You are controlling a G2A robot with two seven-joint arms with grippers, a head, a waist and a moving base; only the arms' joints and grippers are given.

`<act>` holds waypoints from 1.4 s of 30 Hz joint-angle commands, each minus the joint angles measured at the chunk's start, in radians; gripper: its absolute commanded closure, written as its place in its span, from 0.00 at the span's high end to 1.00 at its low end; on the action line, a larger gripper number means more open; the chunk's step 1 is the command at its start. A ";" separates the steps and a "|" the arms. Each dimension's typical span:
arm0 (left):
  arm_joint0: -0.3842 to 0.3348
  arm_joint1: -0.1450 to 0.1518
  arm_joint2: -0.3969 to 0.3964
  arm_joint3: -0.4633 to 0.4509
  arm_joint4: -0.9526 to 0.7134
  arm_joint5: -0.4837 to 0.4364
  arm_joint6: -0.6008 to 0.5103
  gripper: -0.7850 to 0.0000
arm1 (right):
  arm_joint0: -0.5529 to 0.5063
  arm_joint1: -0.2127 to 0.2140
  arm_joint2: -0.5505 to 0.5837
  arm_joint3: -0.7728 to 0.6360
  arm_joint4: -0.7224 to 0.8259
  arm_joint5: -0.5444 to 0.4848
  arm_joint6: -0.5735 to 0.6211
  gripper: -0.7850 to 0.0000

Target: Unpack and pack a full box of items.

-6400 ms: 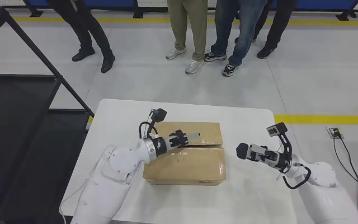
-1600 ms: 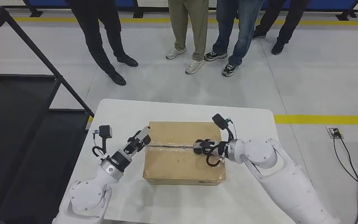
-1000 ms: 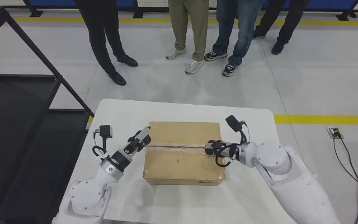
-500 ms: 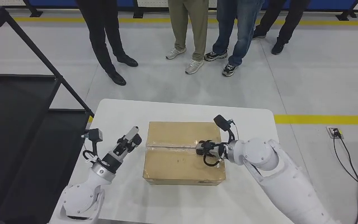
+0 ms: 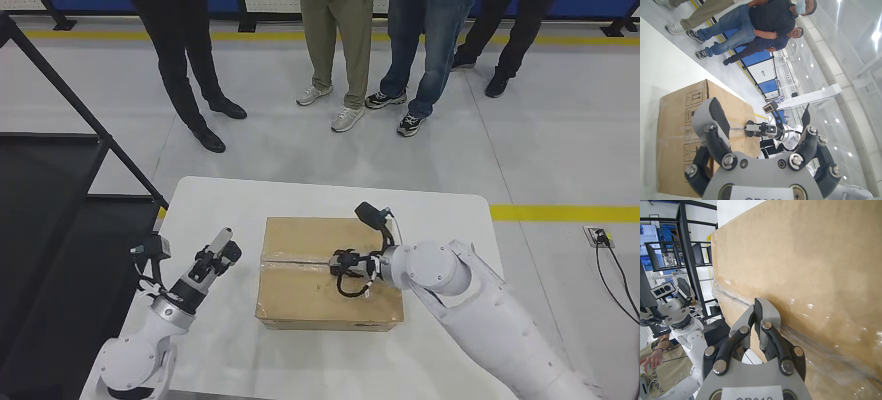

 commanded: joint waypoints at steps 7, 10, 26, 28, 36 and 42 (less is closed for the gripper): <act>0.025 0.004 -0.027 0.019 -0.025 -0.016 0.008 1.00 | 0.057 -0.048 -0.068 0.066 0.049 -0.043 -0.039 0.00; 0.034 0.005 -0.036 0.022 -0.034 -0.023 0.009 1.00 | 0.078 -0.067 -0.092 0.090 0.064 -0.058 -0.053 0.00; 0.072 0.012 -0.073 0.035 -0.078 -0.052 0.000 1.00 | 0.174 -0.173 -0.197 0.236 0.145 -0.117 -0.093 0.00; 0.075 0.013 -0.077 0.037 -0.081 -0.055 -0.003 1.00 | 0.182 -0.188 -0.208 0.257 0.160 -0.136 -0.099 0.00; 0.085 0.017 -0.094 0.045 -0.101 -0.062 -0.016 1.00 | 0.219 -0.250 -0.253 0.336 0.200 -0.203 -0.121 0.00; 0.091 0.020 -0.106 0.053 -0.115 -0.068 -0.026 1.00 | 0.242 -0.290 -0.278 0.398 0.212 -0.236 -0.110 0.00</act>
